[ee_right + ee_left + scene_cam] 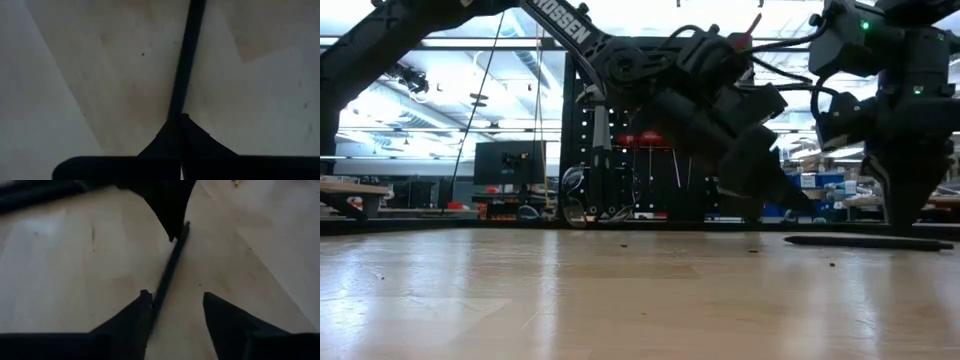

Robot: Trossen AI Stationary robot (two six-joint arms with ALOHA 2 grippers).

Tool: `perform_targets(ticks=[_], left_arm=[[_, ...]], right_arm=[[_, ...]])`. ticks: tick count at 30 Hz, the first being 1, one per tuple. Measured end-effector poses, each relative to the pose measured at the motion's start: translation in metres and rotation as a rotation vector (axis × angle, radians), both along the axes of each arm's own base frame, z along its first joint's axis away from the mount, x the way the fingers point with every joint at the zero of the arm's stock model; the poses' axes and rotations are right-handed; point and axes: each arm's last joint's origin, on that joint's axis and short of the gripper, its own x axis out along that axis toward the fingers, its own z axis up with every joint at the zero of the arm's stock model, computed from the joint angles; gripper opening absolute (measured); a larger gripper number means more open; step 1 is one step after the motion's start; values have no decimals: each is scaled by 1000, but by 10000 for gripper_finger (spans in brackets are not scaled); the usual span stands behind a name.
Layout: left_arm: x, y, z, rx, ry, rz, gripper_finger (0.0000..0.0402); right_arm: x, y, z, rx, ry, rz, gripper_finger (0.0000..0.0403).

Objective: Hang tools onto peg board
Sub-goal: Put the black pen on the pegboard

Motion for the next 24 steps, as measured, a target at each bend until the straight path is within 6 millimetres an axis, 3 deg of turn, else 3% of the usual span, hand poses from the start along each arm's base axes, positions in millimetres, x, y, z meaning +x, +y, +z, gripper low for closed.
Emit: perform_targets(ticks=[5, 10, 14, 21, 24], left_arm=[[1, -7, 1, 60, -9, 14, 220], [0, -5, 0, 69, -5, 27, 212], [0, -2, 0, 69, 4, 35, 163], [0, 1, -10, 23, 26, -24, 15], [0, 1, -21, 22, 56, -23, 9]], right_arm=[[-2, 0, 0, 13, 20, -14, 13], [-1, 1, 0, 40, 24, -46, 52], [-1, 1, 1, 46, 14, -57, 69], [2, 2, 2, 50, -9, -57, 68], [2, 2, 2, 50, -10, -57, 67]])
